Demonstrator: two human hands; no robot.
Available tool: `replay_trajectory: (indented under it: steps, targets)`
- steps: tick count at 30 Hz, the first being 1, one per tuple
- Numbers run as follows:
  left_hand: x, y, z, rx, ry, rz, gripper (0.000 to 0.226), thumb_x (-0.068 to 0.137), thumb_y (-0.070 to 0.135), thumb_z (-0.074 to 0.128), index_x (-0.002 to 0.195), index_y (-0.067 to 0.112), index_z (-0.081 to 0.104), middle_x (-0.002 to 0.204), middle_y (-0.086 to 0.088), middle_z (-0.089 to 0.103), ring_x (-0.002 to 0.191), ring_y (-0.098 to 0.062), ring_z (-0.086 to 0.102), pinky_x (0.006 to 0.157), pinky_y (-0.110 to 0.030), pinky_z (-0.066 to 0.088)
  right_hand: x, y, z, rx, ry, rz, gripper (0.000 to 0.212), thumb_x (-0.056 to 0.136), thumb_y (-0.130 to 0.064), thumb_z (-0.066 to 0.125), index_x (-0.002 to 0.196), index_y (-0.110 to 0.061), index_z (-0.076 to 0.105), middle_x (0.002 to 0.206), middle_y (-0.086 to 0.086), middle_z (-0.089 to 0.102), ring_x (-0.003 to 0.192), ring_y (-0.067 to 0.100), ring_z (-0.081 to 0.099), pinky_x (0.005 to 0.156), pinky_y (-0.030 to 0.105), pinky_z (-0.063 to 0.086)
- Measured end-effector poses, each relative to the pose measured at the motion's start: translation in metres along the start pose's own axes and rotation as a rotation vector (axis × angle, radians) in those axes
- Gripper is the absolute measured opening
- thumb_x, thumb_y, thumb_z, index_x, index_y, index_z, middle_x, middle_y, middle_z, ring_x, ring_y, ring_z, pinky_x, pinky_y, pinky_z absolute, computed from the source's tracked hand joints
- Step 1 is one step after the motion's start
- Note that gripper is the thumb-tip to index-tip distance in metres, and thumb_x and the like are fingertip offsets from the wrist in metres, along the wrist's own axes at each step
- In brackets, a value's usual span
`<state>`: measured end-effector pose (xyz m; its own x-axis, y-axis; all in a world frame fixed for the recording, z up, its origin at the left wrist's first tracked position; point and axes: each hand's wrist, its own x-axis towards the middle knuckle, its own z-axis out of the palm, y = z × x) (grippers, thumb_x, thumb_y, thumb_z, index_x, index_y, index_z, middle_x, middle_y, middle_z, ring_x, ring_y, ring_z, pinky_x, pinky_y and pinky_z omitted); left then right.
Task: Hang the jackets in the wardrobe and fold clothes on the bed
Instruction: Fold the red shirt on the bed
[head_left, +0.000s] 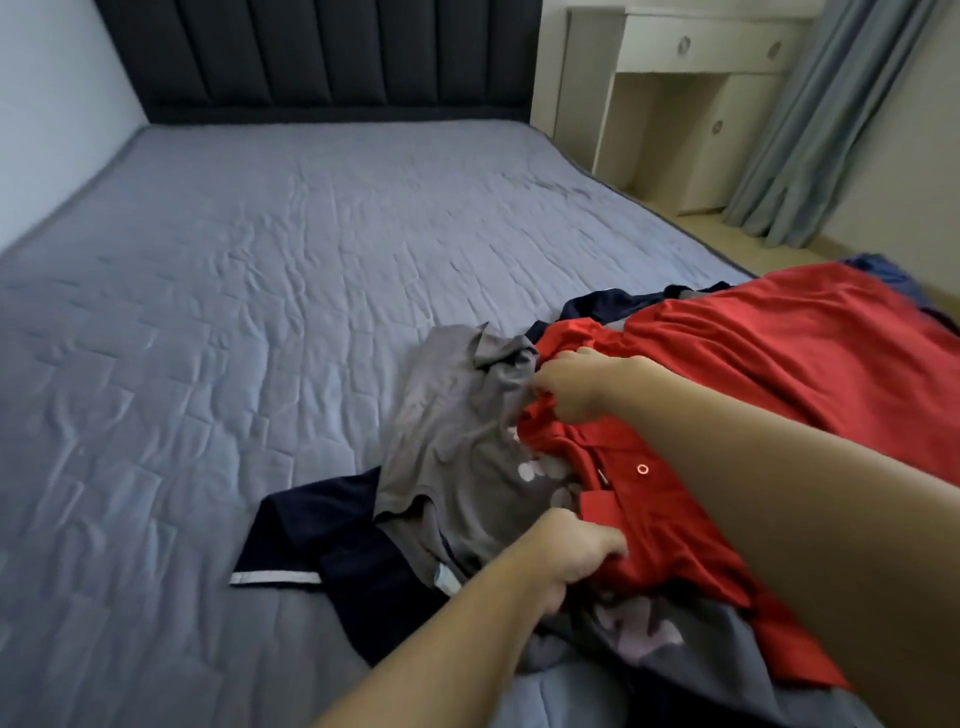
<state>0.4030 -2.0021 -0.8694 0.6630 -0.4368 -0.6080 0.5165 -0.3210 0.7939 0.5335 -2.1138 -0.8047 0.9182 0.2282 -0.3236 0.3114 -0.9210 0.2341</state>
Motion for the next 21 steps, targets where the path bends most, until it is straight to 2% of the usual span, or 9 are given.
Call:
replay_trajectory:
  steps: [3, 7, 9, 11, 13, 14, 16, 18, 21]
  targets:
    - [-0.025, 0.017, -0.015, -0.088, 0.092, 0.047, 0.002, 0.075, 0.011, 0.060, 0.074, 0.013, 0.061, 0.065, -0.006, 0.055, 0.062, -0.021, 0.053, 0.061, -0.026, 0.044, -0.023, 0.008, -0.036, 0.097, 0.228, 0.012, 0.027, 0.093, -0.029, 0.044, 0.118, -0.022, 0.051, 0.117, 0.011, 0.056, 0.114, 0.033, 0.048, 0.091, 0.035, 0.035]
    - [-0.064, 0.059, -0.072, -0.116, 0.122, 0.266, 0.018, 0.082, 0.002, 0.054, 0.071, 0.014, 0.060, 0.057, -0.001, 0.053, 0.056, -0.015, 0.050, 0.054, -0.024, 0.049, -0.044, 0.004, -0.105, 0.329, 0.589, 0.010, 0.014, 0.094, -0.024, 0.048, 0.106, -0.016, 0.048, 0.094, 0.017, 0.060, 0.093, 0.038, 0.055, 0.072, 0.038, 0.039]
    - [-0.086, 0.089, -0.107, -0.033, 0.221, 0.411, 0.021, 0.082, -0.006, 0.052, 0.080, 0.013, 0.060, 0.067, -0.005, 0.059, 0.058, -0.015, 0.053, 0.056, -0.025, 0.048, -0.056, -0.002, -0.140, 0.429, 0.767, 0.044, 0.012, 0.096, -0.026, 0.047, 0.105, -0.018, 0.045, 0.090, 0.017, 0.060, 0.082, 0.038, 0.056, 0.066, 0.039, 0.040]
    - [-0.115, 0.125, -0.140, 0.097, 0.355, 0.528, 0.025, 0.083, -0.010, 0.051, 0.094, 0.013, 0.051, 0.082, -0.011, 0.057, 0.062, -0.018, 0.055, 0.057, -0.028, 0.048, -0.071, -0.006, -0.174, 0.512, 0.949, 0.106, 0.012, 0.098, -0.029, 0.044, 0.104, -0.019, 0.043, 0.087, 0.015, 0.061, 0.075, 0.037, 0.054, 0.065, 0.041, 0.044]
    - [-0.150, 0.164, -0.170, 0.245, 0.514, 0.655, 0.027, 0.084, -0.004, 0.054, 0.103, 0.014, 0.045, 0.090, -0.012, 0.060, 0.069, -0.022, 0.058, 0.058, -0.032, 0.050, -0.087, -0.008, -0.207, 0.584, 1.119, 0.126, 0.014, 0.099, -0.030, 0.042, 0.103, -0.017, 0.043, 0.088, 0.015, 0.063, 0.077, 0.038, 0.056, 0.067, 0.044, 0.047]
    - [-0.170, 0.182, -0.182, 0.324, 0.597, 0.727, 0.024, 0.083, 0.002, 0.057, 0.102, 0.014, 0.050, 0.091, -0.011, 0.064, 0.073, -0.025, 0.062, 0.061, -0.034, 0.053, -0.094, -0.011, -0.225, 0.620, 1.190, 0.114, 0.013, 0.099, -0.029, 0.042, 0.102, -0.017, 0.043, 0.088, 0.014, 0.064, 0.078, 0.037, 0.056, 0.068, 0.043, 0.046]
    - [-0.210, 0.216, -0.201, 0.475, 0.743, 0.831, 0.003, 0.083, 0.012, 0.061, 0.086, 0.012, 0.063, 0.084, -0.010, 0.070, 0.078, -0.029, 0.067, 0.069, -0.037, 0.054, -0.109, -0.019, -0.260, 0.691, 1.312, 0.062, 0.009, 0.099, -0.026, 0.042, 0.100, -0.018, 0.044, 0.086, 0.009, 0.062, 0.079, 0.034, 0.056, 0.067, 0.038, 0.040]
    - [-0.249, 0.244, -0.214, 0.489, 0.864, 0.910, 0.017, 0.084, 0.020, 0.064, 0.069, 0.011, 0.063, 0.072, -0.009, 0.068, 0.070, -0.029, 0.065, 0.065, -0.038, 0.050, -0.123, -0.031, -0.295, 0.789, 1.445, 0.019, 0.005, 0.099, -0.024, 0.043, 0.100, -0.020, 0.046, 0.082, 0.003, 0.059, 0.077, 0.029, 0.054, 0.066, 0.033, 0.035]
    - [-0.302, 0.277, -0.229, 0.327, 0.938, 1.061, 0.019, 0.081, 0.021, 0.068, 0.068, 0.008, 0.064, 0.073, -0.012, 0.070, 0.070, -0.031, 0.067, 0.071, -0.047, 0.055, -0.144, -0.050, -0.341, 0.899, 1.612, -0.011, 0.008, 0.100, -0.024, 0.040, 0.102, -0.023, 0.047, 0.079, 0.000, 0.057, 0.073, 0.027, 0.053, 0.064, 0.032, 0.035]
